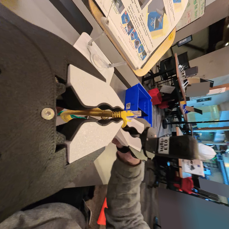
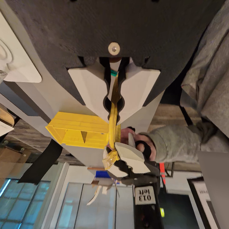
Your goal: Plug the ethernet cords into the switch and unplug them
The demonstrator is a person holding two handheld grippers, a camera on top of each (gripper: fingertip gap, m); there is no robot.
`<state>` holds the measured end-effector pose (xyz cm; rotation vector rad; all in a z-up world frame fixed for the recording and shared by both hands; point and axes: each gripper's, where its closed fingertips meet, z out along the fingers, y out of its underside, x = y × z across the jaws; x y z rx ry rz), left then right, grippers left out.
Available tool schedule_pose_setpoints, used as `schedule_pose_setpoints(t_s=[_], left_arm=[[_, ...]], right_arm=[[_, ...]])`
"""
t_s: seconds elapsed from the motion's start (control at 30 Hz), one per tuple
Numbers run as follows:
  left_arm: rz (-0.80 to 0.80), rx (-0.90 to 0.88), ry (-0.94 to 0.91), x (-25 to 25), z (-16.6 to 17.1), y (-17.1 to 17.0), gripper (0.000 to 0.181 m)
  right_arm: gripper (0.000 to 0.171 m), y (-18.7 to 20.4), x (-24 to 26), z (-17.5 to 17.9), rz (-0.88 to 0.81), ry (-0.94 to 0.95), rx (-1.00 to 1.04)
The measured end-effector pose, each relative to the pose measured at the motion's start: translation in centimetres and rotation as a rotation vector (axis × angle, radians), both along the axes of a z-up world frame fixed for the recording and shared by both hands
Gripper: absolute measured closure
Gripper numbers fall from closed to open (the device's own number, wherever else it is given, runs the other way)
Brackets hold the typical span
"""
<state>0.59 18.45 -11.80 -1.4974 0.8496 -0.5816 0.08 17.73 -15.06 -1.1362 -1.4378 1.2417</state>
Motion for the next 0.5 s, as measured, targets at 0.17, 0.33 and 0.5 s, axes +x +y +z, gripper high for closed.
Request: schedule_pose_setpoints(t_s=[0.17,0.33,0.5], left_arm=[[0.025,-0.039,-0.147,-0.9,1.1,1.1,0.171],[0.035,0.011,-0.005,-0.5,0.6,0.8,0.171],[0.085,0.012,-0.065,-0.7,1.0,1.6,0.171]], right_arm=[[0.171,-0.3,-0.6,-0.2,-0.026,0.081,-0.061],[0.171,-0.3,-0.3,-0.5,-0.038,0.085,-0.055],[0.171,-0.2,-0.4,-0.2,-0.098,0.098,-0.001]])
